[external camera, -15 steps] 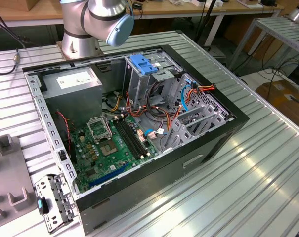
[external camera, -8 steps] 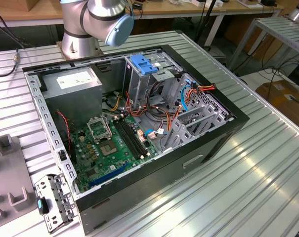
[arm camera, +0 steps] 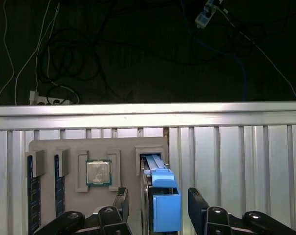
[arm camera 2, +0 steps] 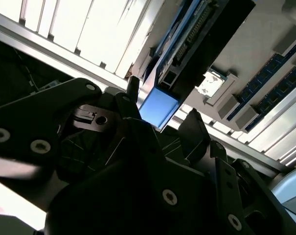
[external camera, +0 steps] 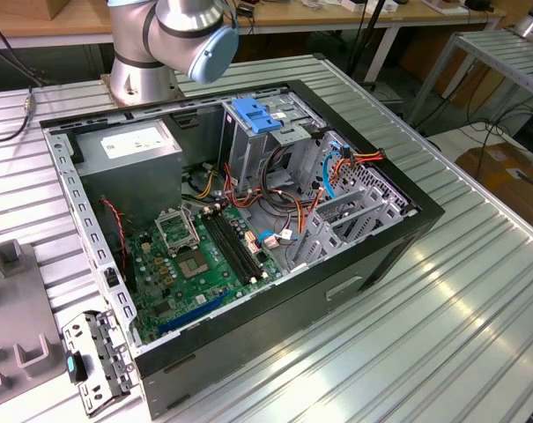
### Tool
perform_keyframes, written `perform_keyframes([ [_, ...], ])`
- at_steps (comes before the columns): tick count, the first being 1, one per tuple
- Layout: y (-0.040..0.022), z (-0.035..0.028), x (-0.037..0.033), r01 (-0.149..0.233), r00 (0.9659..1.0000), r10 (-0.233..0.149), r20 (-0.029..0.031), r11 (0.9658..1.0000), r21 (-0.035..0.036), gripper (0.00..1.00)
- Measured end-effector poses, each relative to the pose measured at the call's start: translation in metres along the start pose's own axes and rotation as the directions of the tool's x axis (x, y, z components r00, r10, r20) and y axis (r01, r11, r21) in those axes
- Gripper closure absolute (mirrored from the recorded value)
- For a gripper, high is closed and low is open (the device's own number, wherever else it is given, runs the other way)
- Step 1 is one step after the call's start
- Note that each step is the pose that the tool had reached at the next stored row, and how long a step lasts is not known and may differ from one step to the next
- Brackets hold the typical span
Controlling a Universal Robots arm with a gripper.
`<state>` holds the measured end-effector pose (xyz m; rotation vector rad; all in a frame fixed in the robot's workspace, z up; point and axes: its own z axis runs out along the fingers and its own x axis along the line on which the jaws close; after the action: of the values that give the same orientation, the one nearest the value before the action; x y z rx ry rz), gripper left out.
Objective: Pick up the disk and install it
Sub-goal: 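Pick up the disk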
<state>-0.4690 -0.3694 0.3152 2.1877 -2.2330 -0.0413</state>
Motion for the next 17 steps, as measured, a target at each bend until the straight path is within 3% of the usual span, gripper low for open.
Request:
perform_keyframes([
  [3, -0.0002, 0.0055, 0.0001, 0.001, 1.0000, -0.001, -0.0001, 1.0000, 0.0006, 0.40],
  [4, -0.0002, 0.0066, 0.0001, 0.002, 1.0000, -0.002, -0.0001, 1.0000, 0.0025, 0.41],
  [5, -0.0003, 0.0077, 0.0001, 0.002, 1.0000, -0.002, -0.0001, 1.0000, 0.0046, 0.49],
  [7, -0.0001, 0.0099, 0.0001, 0.002, 1.0000, -0.002, -0.0001, 1.0000, 0.0092, 0.49],
  [9, 0.0018, 0.0122, 0.0002, 0.004, 1.0000, -0.004, 0.0002, 0.9997, 0.0231, 0.49],
  [11, 0.0029, 0.0139, 0.0002, 0.004, 1.0000, -0.004, 0.0003, 0.9996, 0.0288, 0.49],
  [17, 0.0030, 0.0158, 0.0001, 0.004, 1.0000, -0.004, 0.0002, 0.9996, 0.0292, 0.49],
])
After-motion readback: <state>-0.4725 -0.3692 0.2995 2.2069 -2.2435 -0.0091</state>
